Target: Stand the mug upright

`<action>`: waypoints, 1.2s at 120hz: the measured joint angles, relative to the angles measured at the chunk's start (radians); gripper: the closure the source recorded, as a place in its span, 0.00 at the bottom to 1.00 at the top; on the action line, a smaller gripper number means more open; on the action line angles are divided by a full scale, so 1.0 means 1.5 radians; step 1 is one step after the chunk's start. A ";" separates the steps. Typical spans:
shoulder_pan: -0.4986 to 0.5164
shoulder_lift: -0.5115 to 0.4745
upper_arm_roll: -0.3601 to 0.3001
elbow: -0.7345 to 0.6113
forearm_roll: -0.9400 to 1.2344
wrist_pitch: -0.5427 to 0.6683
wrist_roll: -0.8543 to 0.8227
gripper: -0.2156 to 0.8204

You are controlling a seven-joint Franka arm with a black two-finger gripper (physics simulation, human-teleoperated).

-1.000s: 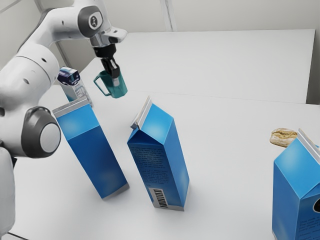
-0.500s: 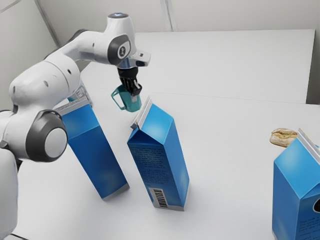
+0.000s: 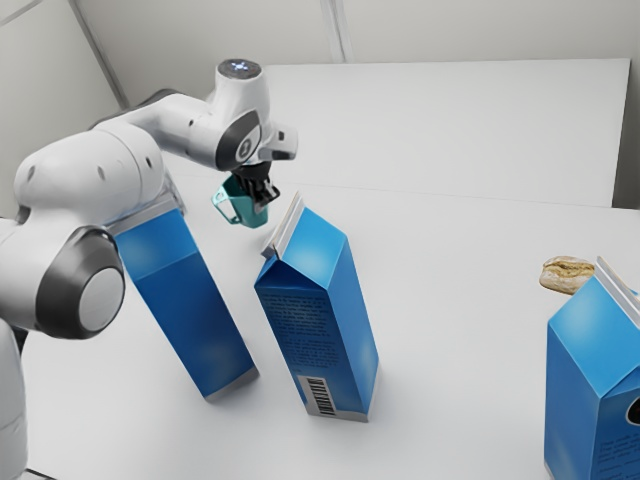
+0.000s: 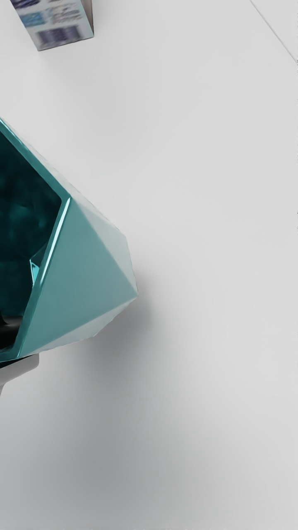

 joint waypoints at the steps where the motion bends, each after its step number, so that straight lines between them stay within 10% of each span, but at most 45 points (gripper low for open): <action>1: -0.001 -0.001 0.000 -0.003 -0.001 0.004 -0.001 0.96; 72: -0.043 0.019 0.024 -0.068 -0.065 0.133 -0.073 0.96; 104: -0.046 0.020 0.033 -0.059 -0.077 0.135 -0.079 0.46; 144: -0.068 0.007 0.058 0.034 -0.077 0.084 -0.080 0.26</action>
